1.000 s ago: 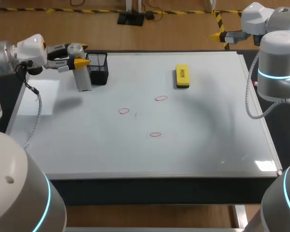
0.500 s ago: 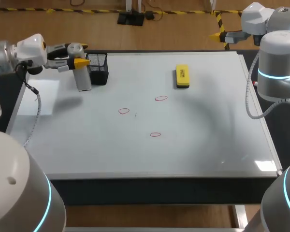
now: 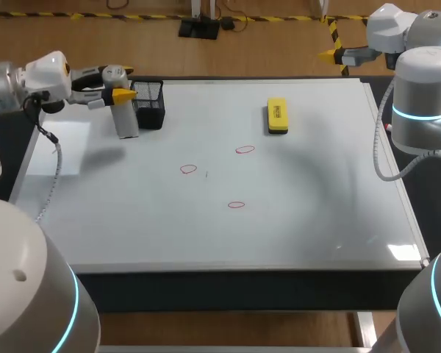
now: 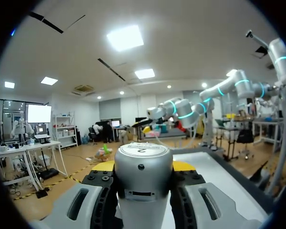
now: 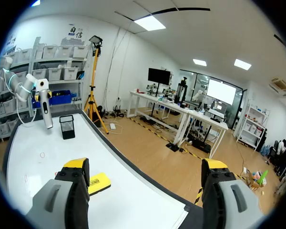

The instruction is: Pick up the inspection probe, press it on each red-marked spot on the whiteboard one by one, put down the probe, pick up the eraser, and wipe off all the red marks.

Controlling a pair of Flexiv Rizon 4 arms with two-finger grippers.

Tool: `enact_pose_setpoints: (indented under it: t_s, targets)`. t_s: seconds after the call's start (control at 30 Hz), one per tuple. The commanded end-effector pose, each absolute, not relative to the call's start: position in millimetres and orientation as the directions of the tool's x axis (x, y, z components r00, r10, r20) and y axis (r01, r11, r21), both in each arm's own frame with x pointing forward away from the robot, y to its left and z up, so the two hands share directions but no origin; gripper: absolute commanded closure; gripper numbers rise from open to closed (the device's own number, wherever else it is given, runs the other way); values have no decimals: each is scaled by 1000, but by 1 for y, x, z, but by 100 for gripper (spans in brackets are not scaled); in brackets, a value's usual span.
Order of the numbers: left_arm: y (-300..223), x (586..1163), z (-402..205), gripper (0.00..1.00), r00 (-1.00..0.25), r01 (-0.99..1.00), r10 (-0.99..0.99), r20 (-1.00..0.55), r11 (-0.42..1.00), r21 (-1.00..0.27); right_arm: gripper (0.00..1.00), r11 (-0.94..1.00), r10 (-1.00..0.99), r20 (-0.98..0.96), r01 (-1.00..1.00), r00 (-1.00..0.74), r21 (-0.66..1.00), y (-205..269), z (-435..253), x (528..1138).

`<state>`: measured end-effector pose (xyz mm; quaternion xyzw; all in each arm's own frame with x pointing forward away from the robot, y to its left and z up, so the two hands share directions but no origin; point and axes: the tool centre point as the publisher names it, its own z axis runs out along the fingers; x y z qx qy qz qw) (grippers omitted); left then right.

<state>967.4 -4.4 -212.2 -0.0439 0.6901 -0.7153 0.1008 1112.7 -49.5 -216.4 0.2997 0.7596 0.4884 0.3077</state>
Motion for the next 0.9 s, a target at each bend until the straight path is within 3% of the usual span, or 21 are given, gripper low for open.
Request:
enact_pose_setpoints:
  t_s: [0.03, 0.3, 0.6, 0.9]
  targets:
    - [-4, 968, -212, 100, -976, 85, -205, -77, -29, -996, 0, 344, 756, -175, 155, -631, 926, -50, -216, 1113]
    - [-4, 968, -212, 100, -976, 85, -205, -77, -29, -996, 0, 344, 756, -175, 155, -631, 926, -50, -216, 1113]
    - [-4, 968, -212, 100, -976, 85, -205, -77, -29, -996, 0, 401, 642, -178, 128, -745, 907, -53, -233, 1117]
    - [-4, 968, -212, 100, -976, 85, -205, -77, -29, -996, 0, 623, 343, -292, -17, -893, 782, -30, -254, 1095]
